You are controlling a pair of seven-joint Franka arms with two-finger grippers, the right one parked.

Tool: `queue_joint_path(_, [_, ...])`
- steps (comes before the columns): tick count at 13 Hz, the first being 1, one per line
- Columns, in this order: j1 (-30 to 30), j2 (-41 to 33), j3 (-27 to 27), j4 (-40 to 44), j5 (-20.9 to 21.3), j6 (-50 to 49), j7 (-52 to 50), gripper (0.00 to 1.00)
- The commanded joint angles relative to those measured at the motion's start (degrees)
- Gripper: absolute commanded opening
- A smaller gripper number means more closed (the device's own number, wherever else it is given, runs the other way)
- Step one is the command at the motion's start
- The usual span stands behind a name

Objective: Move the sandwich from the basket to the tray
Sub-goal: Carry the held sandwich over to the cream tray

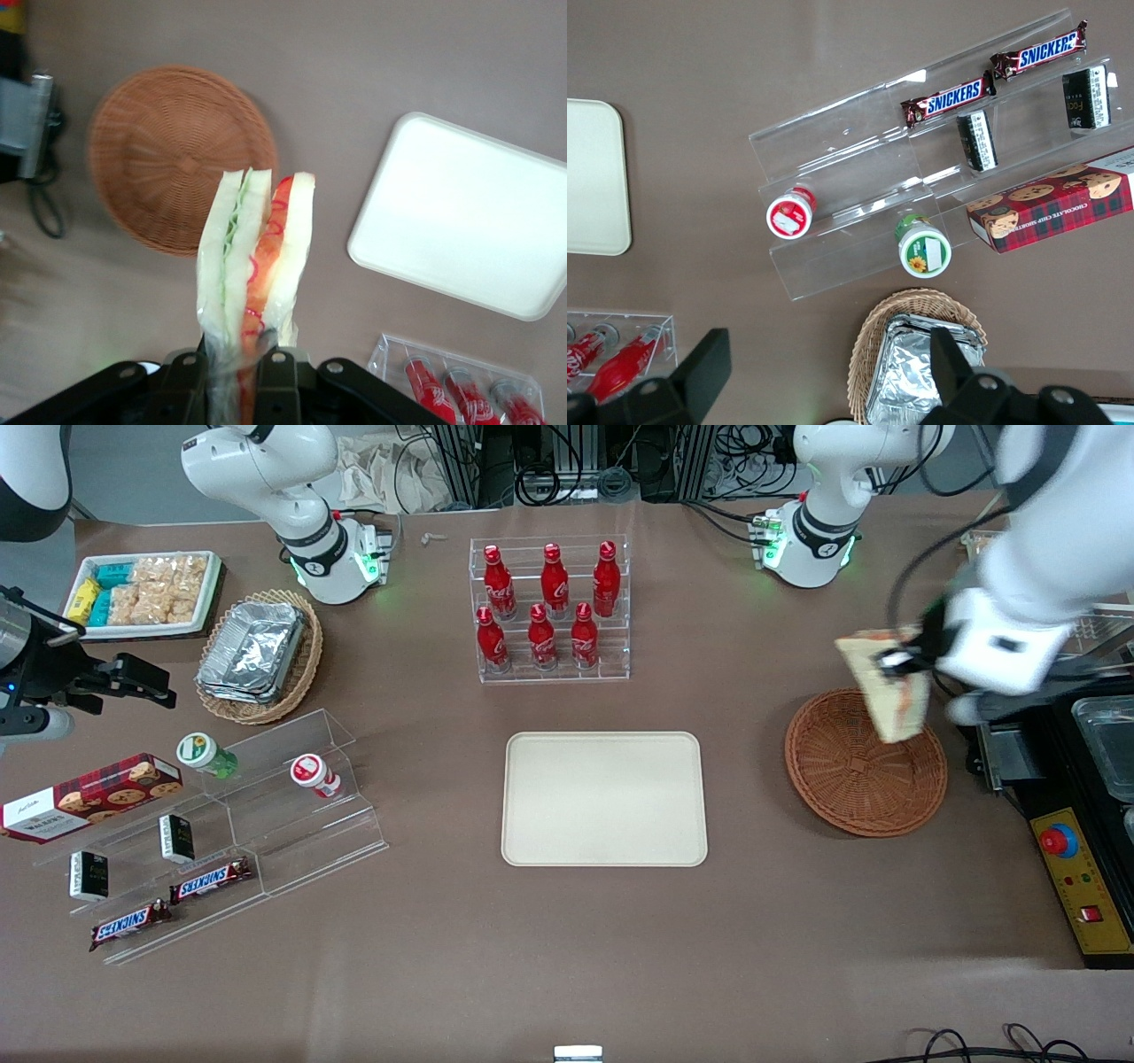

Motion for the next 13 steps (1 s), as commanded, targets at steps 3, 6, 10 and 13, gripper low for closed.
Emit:
queue_joint_path(3, [-3.96,8.91,-5.72,-6.81,-0.11,16.24,-2.75,0.0])
queue_joint_path(6, [-7.05,16.28,-5.72,-10.25,5.41,27.86,-5.57,0.0])
queue_joint_path(10, [-10.31,27.27,-5.63,-9.82,17.71,39.47,-15.41,0.0])
queue_joint_path(13, [-11.36,31.42,-5.63,-9.91,22.38,44.23,-18.58,0.0])
